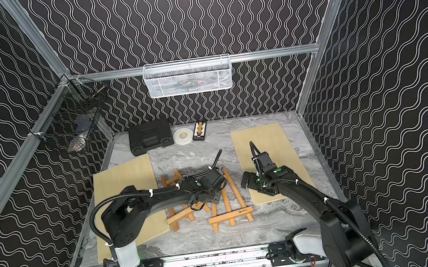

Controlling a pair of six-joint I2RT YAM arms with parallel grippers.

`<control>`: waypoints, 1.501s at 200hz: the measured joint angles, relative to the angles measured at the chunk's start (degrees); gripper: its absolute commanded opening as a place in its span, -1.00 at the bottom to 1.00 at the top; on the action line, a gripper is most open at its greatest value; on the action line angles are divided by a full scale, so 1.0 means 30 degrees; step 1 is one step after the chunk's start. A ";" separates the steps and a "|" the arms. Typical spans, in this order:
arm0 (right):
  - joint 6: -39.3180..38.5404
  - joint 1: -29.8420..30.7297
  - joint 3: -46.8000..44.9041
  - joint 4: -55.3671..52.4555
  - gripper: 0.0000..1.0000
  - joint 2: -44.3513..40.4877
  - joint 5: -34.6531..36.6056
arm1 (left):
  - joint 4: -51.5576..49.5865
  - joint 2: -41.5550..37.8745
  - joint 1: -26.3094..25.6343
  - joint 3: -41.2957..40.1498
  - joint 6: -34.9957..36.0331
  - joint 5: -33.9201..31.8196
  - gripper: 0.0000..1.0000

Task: Assemble the easel
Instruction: Pick up the easel at the center of the board.

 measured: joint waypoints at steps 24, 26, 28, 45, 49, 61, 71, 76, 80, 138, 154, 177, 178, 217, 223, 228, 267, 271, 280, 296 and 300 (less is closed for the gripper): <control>0.0000 -0.0007 0.0000 0.0007 1.00 0.0029 0.0022 | 0.0189 0.0189 0.0000 -0.0029 -0.0284 -0.0124 -0.33; 0.0000 -0.0007 0.0000 0.0007 1.00 0.0029 0.0022 | 0.0204 0.0204 0.0000 -0.0029 -0.0335 -0.0131 -0.34; 0.0000 -0.0007 0.0000 0.0007 1.00 0.0029 0.0022 | 0.0233 0.0233 0.0000 -0.0029 -0.0452 -0.0160 -0.35; 0.0000 -0.0029 0.0022 0.0007 1.00 0.0029 0.0022 | 0.0663 0.0342 0.0000 -0.0029 -0.0940 -0.0240 -0.45; 0.0000 -0.0044 0.0029 0.0007 1.00 0.0029 0.0029 | 0.0758 0.0357 0.0000 -0.0029 -0.0984 -0.0240 -0.46; 0.0000 -0.0095 0.0117 0.0000 1.00 0.0000 0.0109 | 0.0874 0.0357 -0.0007 -0.0029 -0.0984 -0.0226 -0.50; -0.0007 -0.0131 0.0233 0.0000 1.00 -0.0066 0.0168 | 0.0925 0.0342 -0.0007 -0.0029 -0.1122 -0.0240 -0.54; -0.0007 -0.0168 0.0277 0.0007 1.00 -0.0124 0.0175 | 0.0991 0.0328 -0.0007 -0.0036 -0.1268 -0.0233 -0.55; -0.0007 -0.0211 0.0321 0.0007 1.00 -0.0182 0.0226 | 0.1064 0.0299 -0.0007 -0.0051 -0.1421 -0.0233 -0.57; -0.0146 -0.1217 0.0838 -0.0182 1.00 -0.1435 0.0503 | 0.1617 -0.1348 0.0000 -0.0641 -0.1479 -0.0357 -0.83; -0.0146 -0.2127 0.0962 -0.0364 1.00 -0.2040 0.0306 | 0.2331 -0.2091 0.0000 -0.1056 -0.1515 -0.0240 -0.94; -0.0153 -0.3920 0.1260 -0.0590 1.00 -0.2929 -0.0867 | 0.3286 -0.3104 0.0000 -0.1311 -0.1508 -0.0175 -1.00; -0.0153 -0.3985 0.1268 -0.0590 1.00 -0.2958 -0.0896 | 0.3322 -0.3140 0.0000 -0.1311 -0.1508 -0.0175 -1.00; -0.0685 -0.5974 0.1508 -0.0525 1.00 -0.4022 -0.2994 | 0.5326 -0.4881 0.0000 -0.1384 -0.0532 -0.0605 -1.00; -0.0809 -0.6062 0.1508 -0.0488 1.00 -0.4095 -0.3271 | 0.5632 -0.5173 0.0000 -0.1435 -0.0342 -0.0641 -1.00; -0.0874 -0.6113 0.1508 -0.0430 1.00 -0.4131 -0.3541 | 0.5923 -0.5450 0.0000 -0.1501 -0.0087 -0.0670 -1.00; -0.1020 -0.6215 0.0408 0.2018 1.00 -0.4408 -0.6681 | 0.8138 -0.7541 0.0015 -0.2084 0.2047 -0.0525 -1.00; -0.1020 -0.6215 0.0262 0.2353 1.00 -0.4408 -0.7104 | 0.8276 -0.7708 0.0015 -0.2084 0.2215 -0.0488 -1.00; -0.1020 -0.6200 -0.0015 0.3126 1.00 -0.4401 -0.8043 | 0.8626 -0.8065 0.0015 -0.2076 0.2579 -0.0401 -1.00; -0.1013 -0.6076 -0.0386 0.4401 1.00 -0.4269 -0.9267 | 0.8910 -0.8495 0.0015 -0.2004 0.3002 -0.0372 -1.00; -0.1013 -0.6040 -0.0466 0.4707 1.00 -0.4204 -0.9522 | 0.8939 -0.8561 0.0022 -0.1974 0.3089 -0.0364 -1.00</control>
